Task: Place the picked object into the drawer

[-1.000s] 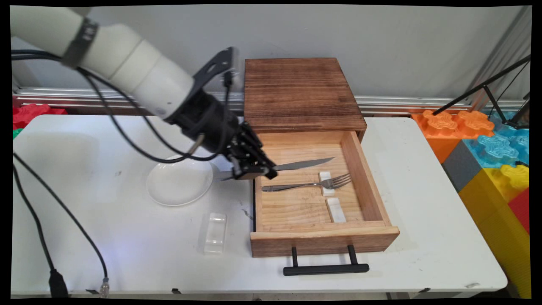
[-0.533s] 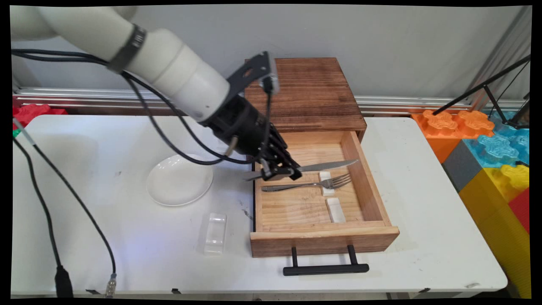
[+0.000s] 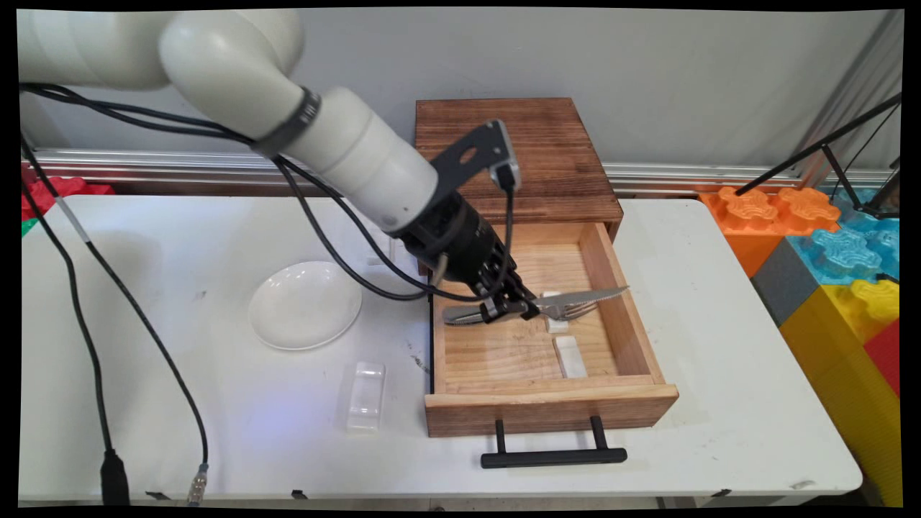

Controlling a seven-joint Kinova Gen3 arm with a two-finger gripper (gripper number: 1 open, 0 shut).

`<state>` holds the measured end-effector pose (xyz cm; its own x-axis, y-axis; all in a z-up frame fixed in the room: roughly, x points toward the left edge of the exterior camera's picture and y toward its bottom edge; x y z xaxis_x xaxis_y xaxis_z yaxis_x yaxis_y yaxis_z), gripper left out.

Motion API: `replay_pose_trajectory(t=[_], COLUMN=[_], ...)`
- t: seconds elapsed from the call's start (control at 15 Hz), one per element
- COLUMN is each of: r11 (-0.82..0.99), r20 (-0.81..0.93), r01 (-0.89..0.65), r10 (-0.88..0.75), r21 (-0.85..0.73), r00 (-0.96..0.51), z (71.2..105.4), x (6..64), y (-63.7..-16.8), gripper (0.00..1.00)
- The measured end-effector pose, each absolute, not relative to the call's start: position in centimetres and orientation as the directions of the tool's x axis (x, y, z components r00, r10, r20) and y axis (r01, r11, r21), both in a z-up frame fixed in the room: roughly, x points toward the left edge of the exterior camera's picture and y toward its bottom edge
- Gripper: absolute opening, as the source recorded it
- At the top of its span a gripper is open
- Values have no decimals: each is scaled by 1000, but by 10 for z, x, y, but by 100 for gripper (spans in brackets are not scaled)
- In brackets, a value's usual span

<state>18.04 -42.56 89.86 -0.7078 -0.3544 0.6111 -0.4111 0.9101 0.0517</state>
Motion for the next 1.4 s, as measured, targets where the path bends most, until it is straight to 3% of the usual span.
replay_pose_trajectory(t=[0.73, 1.4], r11=[909, 911], r20=[594, 587], r01=[-414, -411], r10=[-357, -354], r21=[45, 40], r00=[-720, -728], z=[832, 792], x=[160, 157], y=[-439, -446], gripper=[0, 0])
